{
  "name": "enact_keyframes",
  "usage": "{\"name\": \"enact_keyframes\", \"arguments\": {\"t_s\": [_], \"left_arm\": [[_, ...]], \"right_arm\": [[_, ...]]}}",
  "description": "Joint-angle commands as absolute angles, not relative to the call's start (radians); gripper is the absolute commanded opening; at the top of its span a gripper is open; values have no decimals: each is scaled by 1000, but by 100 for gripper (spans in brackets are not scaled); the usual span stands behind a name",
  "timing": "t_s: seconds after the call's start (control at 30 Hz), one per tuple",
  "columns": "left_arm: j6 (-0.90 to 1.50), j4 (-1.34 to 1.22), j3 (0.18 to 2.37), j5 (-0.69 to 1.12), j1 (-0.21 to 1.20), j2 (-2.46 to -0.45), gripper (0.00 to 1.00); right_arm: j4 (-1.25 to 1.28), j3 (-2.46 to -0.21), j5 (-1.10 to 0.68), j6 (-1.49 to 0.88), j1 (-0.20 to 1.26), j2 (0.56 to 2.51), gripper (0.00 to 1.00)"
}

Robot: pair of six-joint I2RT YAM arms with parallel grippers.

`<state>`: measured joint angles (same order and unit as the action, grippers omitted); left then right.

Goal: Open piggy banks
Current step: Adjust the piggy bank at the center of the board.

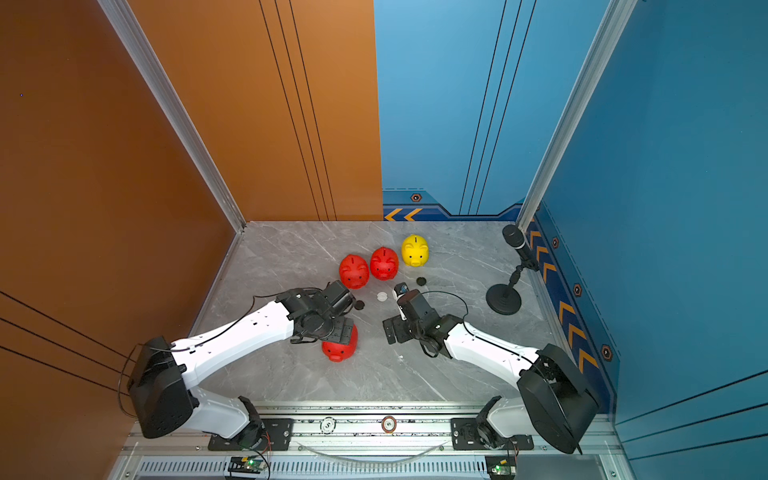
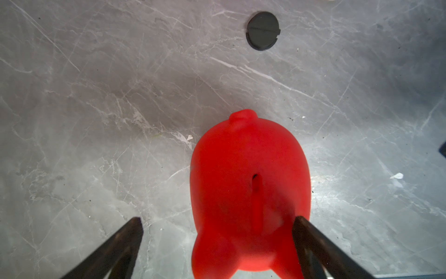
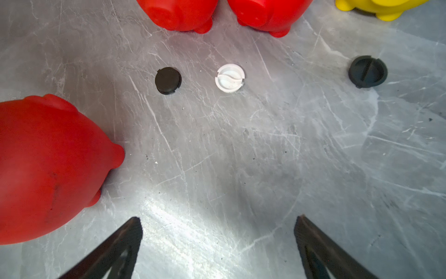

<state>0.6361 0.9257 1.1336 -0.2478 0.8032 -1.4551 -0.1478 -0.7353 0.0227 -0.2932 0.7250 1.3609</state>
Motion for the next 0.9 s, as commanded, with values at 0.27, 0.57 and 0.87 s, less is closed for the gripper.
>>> {"name": "enact_keyframes", "arguments": {"t_s": [0.27,0.57,0.87], "left_arm": [[552,922,1137,-125,828,-1466,98],[514,910,1123,-78,845,-1499,98],[512,907,1078,-89,839,-1506,100]], "right_arm": [[-156,-736,8,-309,721,1363,100],[-179,-751,17,-302,721,1373,100],[-227,-801,41,-292,713,1398,100]]}}
